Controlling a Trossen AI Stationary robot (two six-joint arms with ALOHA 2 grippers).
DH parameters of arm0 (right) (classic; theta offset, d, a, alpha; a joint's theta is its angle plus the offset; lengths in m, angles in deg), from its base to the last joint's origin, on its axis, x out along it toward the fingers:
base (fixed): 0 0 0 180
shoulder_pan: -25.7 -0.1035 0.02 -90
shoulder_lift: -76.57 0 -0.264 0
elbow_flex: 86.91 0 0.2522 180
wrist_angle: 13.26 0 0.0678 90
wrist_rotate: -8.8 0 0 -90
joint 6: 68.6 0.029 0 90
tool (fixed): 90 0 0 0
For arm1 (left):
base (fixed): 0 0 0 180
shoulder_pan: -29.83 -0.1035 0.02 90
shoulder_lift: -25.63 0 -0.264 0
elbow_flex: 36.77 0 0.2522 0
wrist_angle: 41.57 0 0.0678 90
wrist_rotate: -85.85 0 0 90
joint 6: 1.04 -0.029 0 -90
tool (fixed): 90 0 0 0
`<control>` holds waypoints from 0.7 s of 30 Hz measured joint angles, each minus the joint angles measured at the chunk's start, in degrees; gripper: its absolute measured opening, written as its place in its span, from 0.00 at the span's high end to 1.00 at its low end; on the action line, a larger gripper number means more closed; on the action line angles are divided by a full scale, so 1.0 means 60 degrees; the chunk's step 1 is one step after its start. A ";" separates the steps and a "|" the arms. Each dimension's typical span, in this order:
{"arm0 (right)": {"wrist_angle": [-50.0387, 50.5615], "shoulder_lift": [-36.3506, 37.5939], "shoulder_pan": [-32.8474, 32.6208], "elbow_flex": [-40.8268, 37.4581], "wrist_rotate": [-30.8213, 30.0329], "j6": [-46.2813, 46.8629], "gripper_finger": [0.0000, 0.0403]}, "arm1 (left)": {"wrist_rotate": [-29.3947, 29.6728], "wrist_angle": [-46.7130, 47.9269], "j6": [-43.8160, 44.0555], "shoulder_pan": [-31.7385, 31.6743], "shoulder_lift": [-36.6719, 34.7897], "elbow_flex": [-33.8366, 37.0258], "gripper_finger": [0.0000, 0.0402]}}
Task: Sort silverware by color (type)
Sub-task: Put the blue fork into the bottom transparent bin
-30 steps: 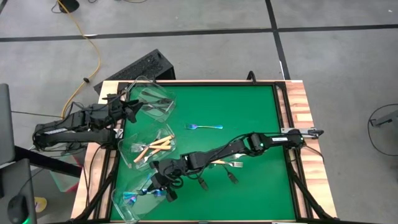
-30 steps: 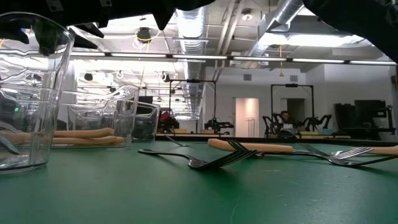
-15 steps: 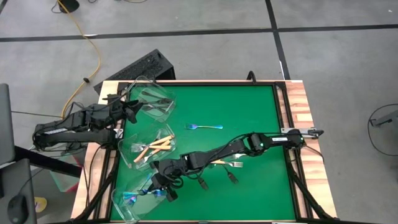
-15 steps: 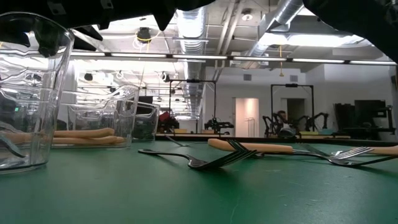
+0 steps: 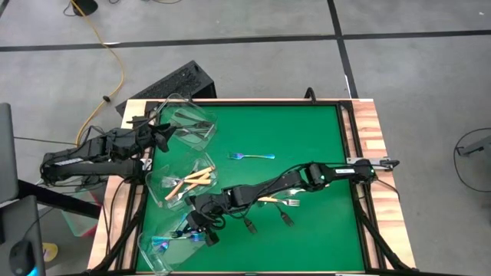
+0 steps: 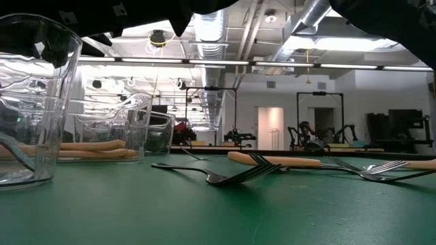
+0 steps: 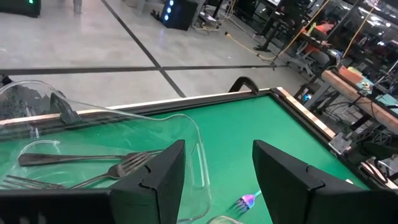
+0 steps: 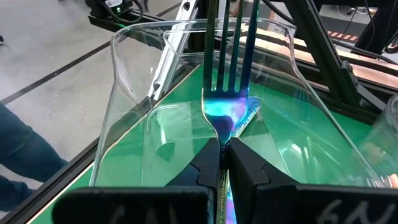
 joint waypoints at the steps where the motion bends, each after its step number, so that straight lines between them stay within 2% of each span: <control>1: 0.0007 0.0000 -0.0003 0.0000 0.0000 -0.0003 0.90 | 0.0004 0.0000 0.0000 0.0003 0.0000 0.0000 0.57; 14: 0.0003 0.0000 -0.0003 0.0000 -0.0013 -0.0010 0.90 | 0.0017 -0.0004 0.0004 0.0000 0.0000 0.0000 0.57; 21: 0.0012 0.0000 -0.0003 0.0000 -0.0018 -0.0325 0.84 | 0.0018 -0.0007 0.0004 0.0002 0.0000 0.0000 0.57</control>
